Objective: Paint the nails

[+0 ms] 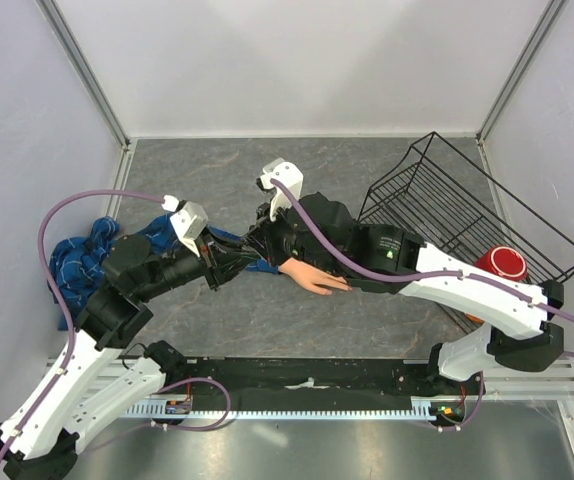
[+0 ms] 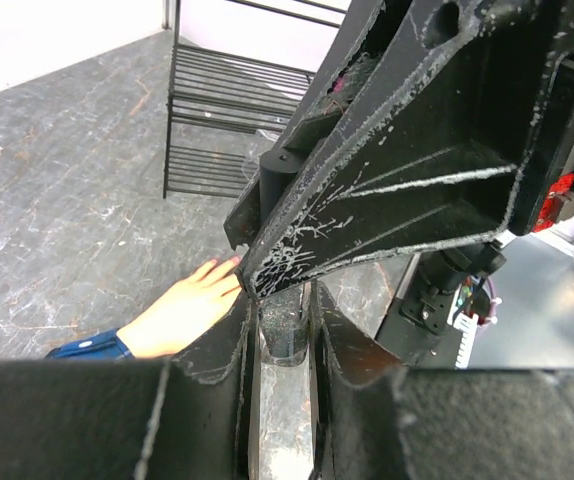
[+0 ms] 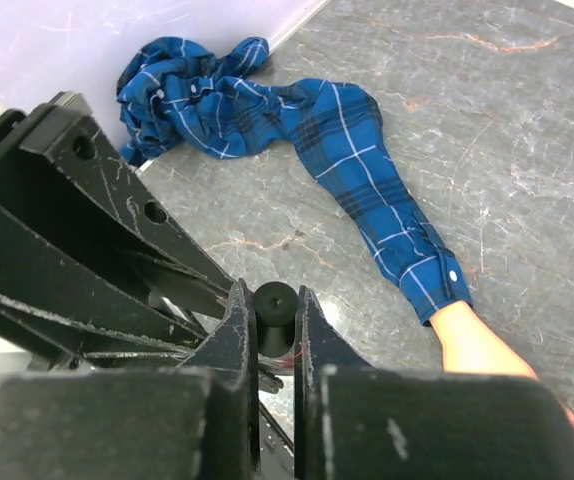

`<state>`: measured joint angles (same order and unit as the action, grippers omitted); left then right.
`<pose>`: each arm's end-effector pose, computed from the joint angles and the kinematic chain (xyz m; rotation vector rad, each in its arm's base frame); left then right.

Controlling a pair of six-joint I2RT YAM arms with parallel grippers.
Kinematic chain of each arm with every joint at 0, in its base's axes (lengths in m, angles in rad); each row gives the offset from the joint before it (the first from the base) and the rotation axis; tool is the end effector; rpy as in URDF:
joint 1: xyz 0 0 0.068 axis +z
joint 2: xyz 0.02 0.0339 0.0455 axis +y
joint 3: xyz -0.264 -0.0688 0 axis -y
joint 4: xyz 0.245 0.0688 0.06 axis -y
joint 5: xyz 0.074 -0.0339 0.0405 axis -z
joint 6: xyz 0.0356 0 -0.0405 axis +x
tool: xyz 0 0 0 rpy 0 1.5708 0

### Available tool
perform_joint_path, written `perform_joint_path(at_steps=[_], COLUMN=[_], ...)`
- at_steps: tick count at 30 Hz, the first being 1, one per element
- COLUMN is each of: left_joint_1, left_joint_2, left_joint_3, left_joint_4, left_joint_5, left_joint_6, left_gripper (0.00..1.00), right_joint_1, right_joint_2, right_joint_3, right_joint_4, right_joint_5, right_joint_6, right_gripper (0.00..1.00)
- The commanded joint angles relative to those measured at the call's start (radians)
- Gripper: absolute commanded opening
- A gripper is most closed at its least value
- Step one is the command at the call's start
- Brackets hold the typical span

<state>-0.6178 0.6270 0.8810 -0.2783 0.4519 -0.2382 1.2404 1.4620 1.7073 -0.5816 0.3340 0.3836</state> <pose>0.1004 -0.0904 0.3855 0.6744 1.5496 -1.0128 0.1136 0.2952 0.4581 -0.5986 1.8729 0.7791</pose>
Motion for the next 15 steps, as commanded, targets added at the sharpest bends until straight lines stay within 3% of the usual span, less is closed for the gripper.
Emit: perform_joint_path(at_steps=[1,5,6,10,12,15], left_joint_1=[-0.003,-0.003,-0.003,-0.003,-0.003,-0.003], left_joint_2=[-0.001,0.0,0.003,0.02,0.028,0.028], left_joint_3=[0.0,-0.02,-0.025,-0.054,-0.057,-0.039], left_joint_4=[0.085,0.24,0.328,0.593,0.658,0.633], left_joint_5=[0.186,0.507,0.559,0.754,0.795,0.795], left_joint_6=[-0.013,-0.116,-0.14,-0.335,-0.414,-0.403], left_gripper=[0.02,0.02,0.02,0.02,0.02,0.02], right_joint_1=[0.005,-0.013,-0.022,-0.093,-0.098,-0.11], right_joint_2=[-0.054,-0.155,-0.175,-0.23,-0.224,-0.227], right_joint_3=[-0.038,-0.141,-0.203,-0.323,-0.345,-0.359], right_joint_4=[0.049,0.179,0.215,0.417,0.44,0.442], right_joint_5=[-0.073,-0.329,-0.554,-1.035,-1.108,-1.122], right_joint_6=[-0.061,-0.15,-0.17,-0.148,-0.123,-0.121], right_gripper=[0.0,0.0,0.0,0.0,0.0,0.0])
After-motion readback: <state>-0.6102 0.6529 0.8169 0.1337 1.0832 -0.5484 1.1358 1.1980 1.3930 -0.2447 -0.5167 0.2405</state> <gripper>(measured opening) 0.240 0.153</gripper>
